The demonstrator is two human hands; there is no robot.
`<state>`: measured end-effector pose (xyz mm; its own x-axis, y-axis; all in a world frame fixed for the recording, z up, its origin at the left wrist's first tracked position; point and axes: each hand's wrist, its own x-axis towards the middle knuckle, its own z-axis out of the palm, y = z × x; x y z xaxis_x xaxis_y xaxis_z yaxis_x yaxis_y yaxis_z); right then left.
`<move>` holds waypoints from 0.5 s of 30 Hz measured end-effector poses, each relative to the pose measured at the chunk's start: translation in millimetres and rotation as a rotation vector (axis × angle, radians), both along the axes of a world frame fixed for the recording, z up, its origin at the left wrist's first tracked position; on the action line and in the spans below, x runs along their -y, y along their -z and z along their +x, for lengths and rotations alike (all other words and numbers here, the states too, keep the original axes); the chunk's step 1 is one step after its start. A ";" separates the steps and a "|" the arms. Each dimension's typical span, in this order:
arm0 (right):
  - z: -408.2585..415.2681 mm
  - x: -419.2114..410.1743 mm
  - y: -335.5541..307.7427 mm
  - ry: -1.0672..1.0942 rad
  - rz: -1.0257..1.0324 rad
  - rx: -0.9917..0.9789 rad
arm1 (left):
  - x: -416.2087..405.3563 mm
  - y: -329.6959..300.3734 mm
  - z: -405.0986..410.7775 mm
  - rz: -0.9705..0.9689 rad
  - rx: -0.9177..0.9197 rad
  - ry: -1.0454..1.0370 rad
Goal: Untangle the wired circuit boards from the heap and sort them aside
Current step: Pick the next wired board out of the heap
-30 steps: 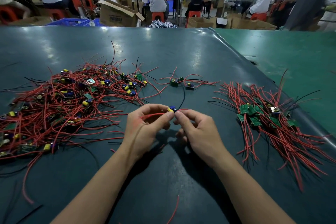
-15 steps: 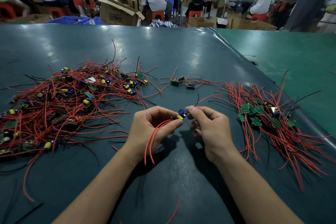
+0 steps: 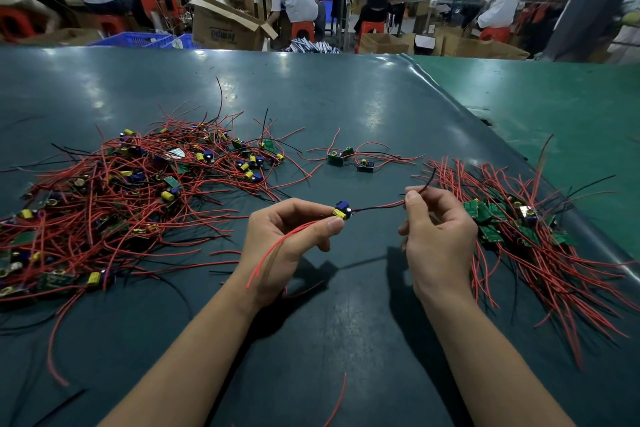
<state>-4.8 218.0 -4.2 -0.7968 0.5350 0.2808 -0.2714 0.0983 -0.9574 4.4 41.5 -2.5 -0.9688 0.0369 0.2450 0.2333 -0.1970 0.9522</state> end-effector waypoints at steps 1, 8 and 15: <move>1.6 1.1 0.1 0.003 0.061 -0.019 | 0.2 0.2 0.1 -0.008 0.003 0.004; -0.1 0.2 -3.2 -0.106 -0.309 0.057 | 2.5 1.2 -1.1 -0.058 0.045 -0.013; -1.3 -0.7 2.2 -0.070 -0.295 0.046 | 2.8 1.7 -1.2 -0.135 0.070 -0.006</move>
